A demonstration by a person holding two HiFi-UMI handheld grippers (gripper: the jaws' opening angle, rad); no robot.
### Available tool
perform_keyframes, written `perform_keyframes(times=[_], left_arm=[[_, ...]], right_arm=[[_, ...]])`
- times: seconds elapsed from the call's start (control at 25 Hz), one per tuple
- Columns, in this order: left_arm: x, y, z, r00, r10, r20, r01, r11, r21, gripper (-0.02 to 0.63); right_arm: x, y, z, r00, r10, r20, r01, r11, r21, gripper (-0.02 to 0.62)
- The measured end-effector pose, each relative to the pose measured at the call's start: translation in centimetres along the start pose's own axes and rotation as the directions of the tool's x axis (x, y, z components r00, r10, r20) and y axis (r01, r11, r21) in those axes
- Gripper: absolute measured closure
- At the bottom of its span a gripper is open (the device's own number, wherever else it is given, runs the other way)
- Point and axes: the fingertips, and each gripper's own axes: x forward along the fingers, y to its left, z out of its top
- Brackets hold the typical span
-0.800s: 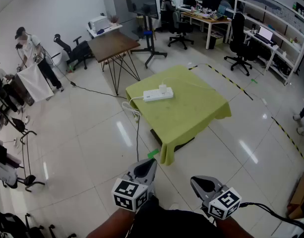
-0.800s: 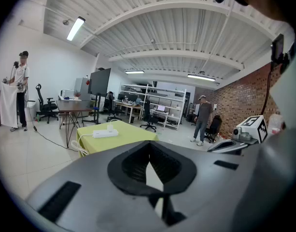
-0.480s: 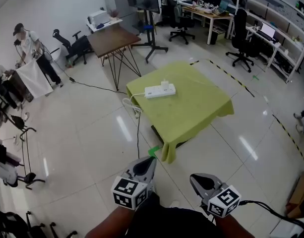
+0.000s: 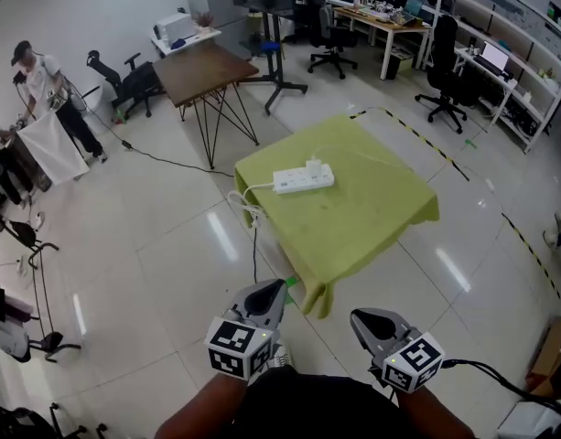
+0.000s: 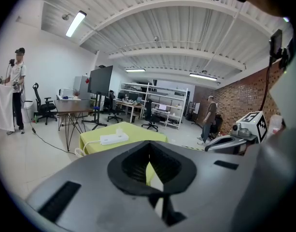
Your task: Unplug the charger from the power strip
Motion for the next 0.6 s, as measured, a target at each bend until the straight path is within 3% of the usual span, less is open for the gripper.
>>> perform_keyframes(times=[0.36, 0.6], left_arm=[[2.5, 8.5, 0.5, 0.998, -0.066, -0.023, 0.067, 0.998, 0.008, 0.6], [4.7, 11.0, 0.0, 0.997, -0.066, -0.044, 0.065, 0.998, -0.024, 0.6]], right_arm=[[9.0, -4.0, 3.7, 0.988, -0.156, 0.019, 0.156, 0.987, -0.04, 0.588], [14.8, -9.6, 4.2, 0.976, -0.216, -0.041, 0.214, 0.976, -0.051, 0.528]])
